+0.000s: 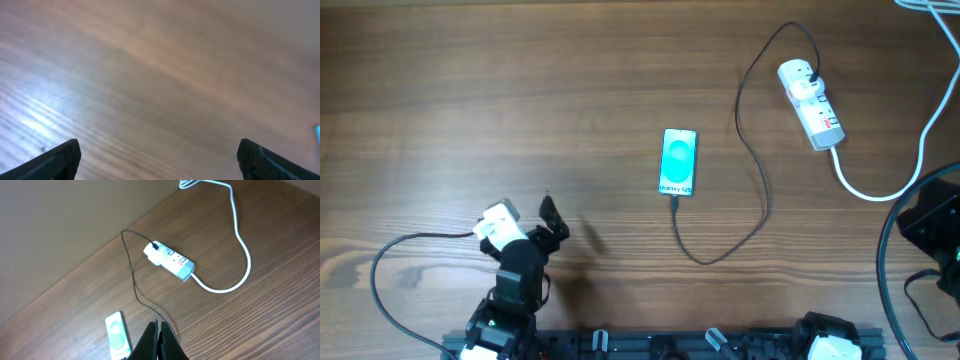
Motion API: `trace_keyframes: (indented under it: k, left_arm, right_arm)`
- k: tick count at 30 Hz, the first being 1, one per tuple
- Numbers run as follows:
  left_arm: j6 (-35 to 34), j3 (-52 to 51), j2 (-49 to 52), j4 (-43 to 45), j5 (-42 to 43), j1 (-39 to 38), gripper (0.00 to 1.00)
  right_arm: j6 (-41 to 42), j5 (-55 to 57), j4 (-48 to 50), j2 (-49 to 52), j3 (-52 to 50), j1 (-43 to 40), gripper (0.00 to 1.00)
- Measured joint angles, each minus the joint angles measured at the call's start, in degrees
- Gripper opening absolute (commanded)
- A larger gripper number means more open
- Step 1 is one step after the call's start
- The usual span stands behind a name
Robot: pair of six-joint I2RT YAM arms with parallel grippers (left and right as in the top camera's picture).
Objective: Plug charger to phone and switch on socket
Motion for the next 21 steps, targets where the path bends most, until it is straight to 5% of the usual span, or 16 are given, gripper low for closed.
trace_keyframes:
  k: [7, 14, 21]
  left_arm:
    - [0.0, 0.02, -1.88, -0.02, -0.04, 0.74, 1.0]
    - [0.0, 0.07, -22.01, 0.0, 0.15, 9.03, 1.0]
    - [0.0, 0.07, -27.04, 0.0, 0.15, 12.0, 1.0]
  right_arm:
    - [-1.07, -3.72, -1.53, 0.0, 0.0, 0.0, 0.04]
    - [-1.66, -5.11, -3.28, 0.0, 0.0, 0.0, 0.04]
    - [-6.38, -9.05, -3.67, -0.98, 0.0, 0.0, 0.04]
